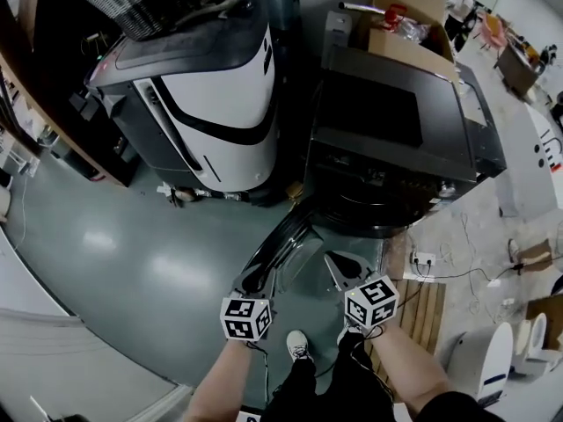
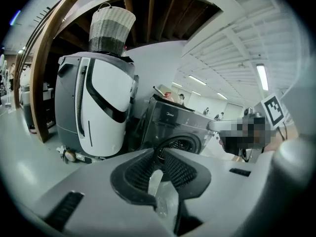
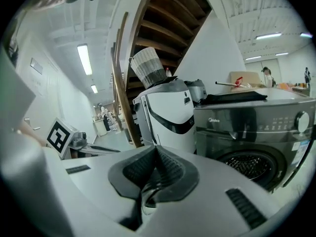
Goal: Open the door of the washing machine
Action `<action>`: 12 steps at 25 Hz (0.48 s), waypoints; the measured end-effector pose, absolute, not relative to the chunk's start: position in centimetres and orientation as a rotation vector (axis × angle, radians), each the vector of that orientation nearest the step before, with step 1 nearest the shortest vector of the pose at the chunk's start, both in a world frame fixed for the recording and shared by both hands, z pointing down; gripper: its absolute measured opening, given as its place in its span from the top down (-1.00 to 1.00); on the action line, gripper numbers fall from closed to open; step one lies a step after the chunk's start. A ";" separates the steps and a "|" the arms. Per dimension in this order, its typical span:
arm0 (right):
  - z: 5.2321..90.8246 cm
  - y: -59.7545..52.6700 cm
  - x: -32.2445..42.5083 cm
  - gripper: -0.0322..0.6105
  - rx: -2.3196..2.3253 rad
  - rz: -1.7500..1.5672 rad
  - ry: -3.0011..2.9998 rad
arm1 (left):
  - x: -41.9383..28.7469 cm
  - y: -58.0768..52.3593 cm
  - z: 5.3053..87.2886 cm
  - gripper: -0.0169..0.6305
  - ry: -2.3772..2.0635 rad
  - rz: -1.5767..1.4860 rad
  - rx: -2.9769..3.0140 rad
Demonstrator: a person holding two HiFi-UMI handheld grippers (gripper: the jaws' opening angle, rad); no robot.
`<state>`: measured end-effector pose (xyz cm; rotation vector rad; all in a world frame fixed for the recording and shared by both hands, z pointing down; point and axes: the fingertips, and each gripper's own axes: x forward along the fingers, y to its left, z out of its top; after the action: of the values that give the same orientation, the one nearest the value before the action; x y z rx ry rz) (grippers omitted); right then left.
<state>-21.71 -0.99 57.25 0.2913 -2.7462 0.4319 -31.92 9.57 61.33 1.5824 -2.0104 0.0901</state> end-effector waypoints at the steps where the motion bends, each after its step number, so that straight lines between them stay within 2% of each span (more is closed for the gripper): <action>1: 56.3 -1.2 -21.1 0.85 0.319 0.424 -2.752 | -31.6 9.4 60.1 0.76 -2.011 0.082 1.606; 3: 54.3 -1.5 -19.5 0.85 0.372 0.415 -2.765 | -30.6 8.9 57.5 0.87 -2.005 0.047 1.659; 6: 51.5 -1.8 -16.8 0.85 0.441 0.394 -2.785 | -28.5 7.9 53.6 0.89 -1.958 -0.024 1.761; 12: 47.9 -2.6 -10.2 0.85 0.603 0.356 -2.792 | -22.3 5.2 48.0 0.89 -1.877 0.021 1.967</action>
<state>-10.22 -2.60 47.89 0.6034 -2.7920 0.3557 -22.29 5.18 47.97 1.9665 -1.8767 0.0210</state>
